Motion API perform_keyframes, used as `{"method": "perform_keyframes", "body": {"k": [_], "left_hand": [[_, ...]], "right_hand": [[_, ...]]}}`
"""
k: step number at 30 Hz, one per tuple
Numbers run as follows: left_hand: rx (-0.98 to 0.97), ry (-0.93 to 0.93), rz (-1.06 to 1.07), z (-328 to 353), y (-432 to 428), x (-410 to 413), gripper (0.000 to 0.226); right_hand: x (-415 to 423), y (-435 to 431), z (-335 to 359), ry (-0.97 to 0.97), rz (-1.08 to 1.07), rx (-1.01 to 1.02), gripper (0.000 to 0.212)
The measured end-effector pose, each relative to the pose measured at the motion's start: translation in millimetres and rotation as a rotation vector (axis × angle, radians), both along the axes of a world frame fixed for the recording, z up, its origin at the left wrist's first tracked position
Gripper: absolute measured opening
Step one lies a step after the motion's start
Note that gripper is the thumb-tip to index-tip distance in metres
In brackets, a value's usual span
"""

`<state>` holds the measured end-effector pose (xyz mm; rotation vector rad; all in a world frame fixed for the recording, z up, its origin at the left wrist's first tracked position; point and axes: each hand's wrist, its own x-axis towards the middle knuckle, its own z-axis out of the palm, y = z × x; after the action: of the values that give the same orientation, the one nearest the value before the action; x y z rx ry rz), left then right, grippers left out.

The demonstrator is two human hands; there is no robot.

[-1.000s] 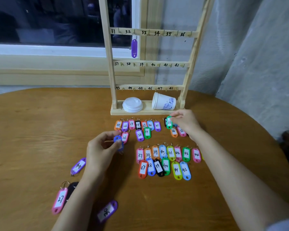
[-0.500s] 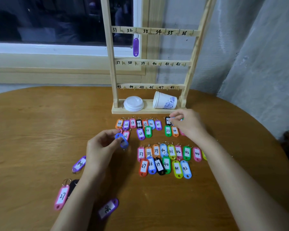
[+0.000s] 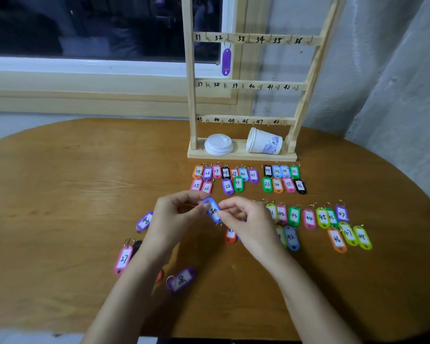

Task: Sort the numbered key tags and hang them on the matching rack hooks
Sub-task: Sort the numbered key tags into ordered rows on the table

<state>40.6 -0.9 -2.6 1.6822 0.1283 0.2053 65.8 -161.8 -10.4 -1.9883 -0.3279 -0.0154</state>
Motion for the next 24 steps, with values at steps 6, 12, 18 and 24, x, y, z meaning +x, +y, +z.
{"method": "perform_keyframes", "body": {"k": [6,12,18,24], "left_hand": [[0.236,-0.034,0.173,3.1,41.2,-10.5,0.019],[0.635,0.008,0.326,-5.5,74.5,-22.2,0.018],[0.732,0.05,0.283,-12.8,71.9,-25.3,0.023],[0.708,0.012,0.265,-12.4,63.0,-19.8,0.021]], "right_hand": [[-4.7,4.0,5.0,0.021,-0.04,0.135,0.014],[-5.7,7.7,4.7,0.093,-0.032,0.206,0.019],[-6.0,9.2,5.7,0.12,-0.009,0.2,0.012],[-6.6,5.8,6.4,0.151,-0.006,0.212,0.006]]}}
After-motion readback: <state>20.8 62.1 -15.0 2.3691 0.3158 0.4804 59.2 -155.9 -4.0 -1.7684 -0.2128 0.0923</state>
